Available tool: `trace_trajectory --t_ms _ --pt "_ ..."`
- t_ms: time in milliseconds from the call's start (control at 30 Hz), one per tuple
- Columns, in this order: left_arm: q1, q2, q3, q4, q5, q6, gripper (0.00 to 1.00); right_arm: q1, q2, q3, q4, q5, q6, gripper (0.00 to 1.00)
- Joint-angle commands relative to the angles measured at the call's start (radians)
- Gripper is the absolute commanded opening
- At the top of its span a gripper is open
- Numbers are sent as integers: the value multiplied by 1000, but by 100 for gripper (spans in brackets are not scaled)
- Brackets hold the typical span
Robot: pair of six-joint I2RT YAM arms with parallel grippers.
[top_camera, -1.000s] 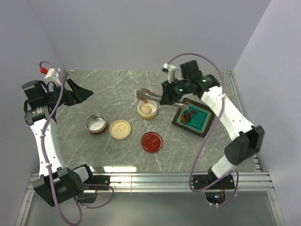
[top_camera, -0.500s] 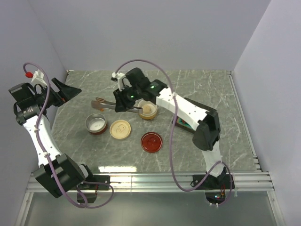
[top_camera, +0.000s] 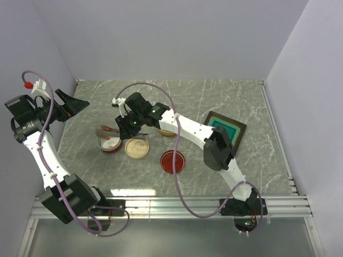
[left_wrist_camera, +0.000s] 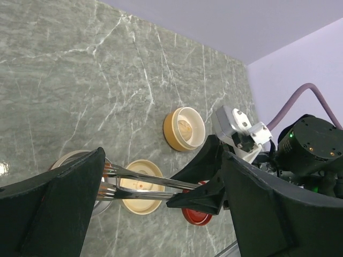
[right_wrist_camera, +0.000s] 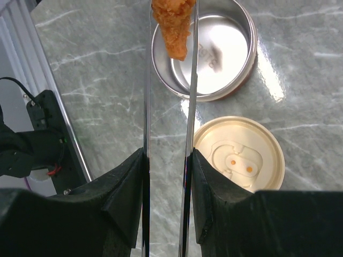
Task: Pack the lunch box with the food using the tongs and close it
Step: Place the food into the lunch box
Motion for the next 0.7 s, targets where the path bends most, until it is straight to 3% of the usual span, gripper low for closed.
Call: trace_trajectory --t_ms 0,667 --pt "6 5 48 -8 37 38 96 14 -1 16 86 17 6 22" --pt "8 10 54 -27 27 74 96 15 16 -82 99 -33 52 24"
